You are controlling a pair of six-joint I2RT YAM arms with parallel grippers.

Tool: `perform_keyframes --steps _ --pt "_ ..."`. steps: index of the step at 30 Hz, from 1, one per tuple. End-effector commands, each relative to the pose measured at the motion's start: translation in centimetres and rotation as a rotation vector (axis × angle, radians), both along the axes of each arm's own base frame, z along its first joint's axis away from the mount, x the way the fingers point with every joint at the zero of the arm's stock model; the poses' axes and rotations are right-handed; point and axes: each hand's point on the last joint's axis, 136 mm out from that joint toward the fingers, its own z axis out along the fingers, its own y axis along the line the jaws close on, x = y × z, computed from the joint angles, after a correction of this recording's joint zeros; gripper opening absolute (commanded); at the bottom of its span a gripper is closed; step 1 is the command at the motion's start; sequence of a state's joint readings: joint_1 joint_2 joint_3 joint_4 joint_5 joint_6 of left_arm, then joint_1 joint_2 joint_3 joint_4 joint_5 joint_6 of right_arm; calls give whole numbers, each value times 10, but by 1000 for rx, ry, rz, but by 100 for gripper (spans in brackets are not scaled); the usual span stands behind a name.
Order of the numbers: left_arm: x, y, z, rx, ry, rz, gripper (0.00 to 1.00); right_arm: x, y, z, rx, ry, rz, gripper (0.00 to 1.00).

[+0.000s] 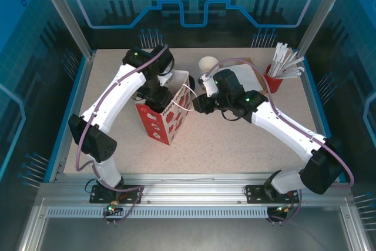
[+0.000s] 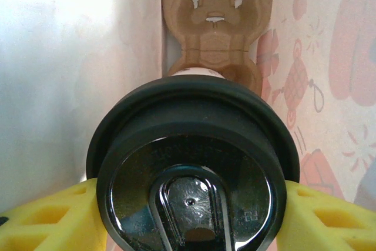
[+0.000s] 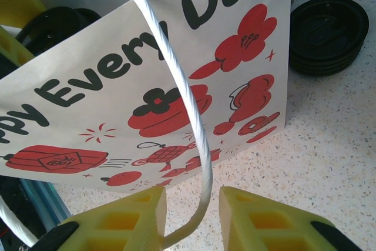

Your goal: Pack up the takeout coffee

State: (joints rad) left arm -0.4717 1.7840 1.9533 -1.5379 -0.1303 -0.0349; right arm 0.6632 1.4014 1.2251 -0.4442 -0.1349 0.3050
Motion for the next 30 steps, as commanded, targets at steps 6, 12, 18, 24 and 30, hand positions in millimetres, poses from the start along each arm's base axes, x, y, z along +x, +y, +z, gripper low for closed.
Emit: perform_keyframes --steps 6,12,18,24,30 --pt "3 0 -17 -44 43 46 41 -1 7 4 -10 -25 23 31" --pt "1 3 -26 -56 57 63 40 -1 8 2 -14 -22 25 30" --pt "1 4 -33 -54 70 65 40 -1 8 1 -16 -21 24 30" --pt "-1 5 -38 -46 83 54 40 -1 8 1 -17 -20 25 30" --pt "0 6 -44 -38 88 51 40 -2 9 0 -18 -20 26 30"
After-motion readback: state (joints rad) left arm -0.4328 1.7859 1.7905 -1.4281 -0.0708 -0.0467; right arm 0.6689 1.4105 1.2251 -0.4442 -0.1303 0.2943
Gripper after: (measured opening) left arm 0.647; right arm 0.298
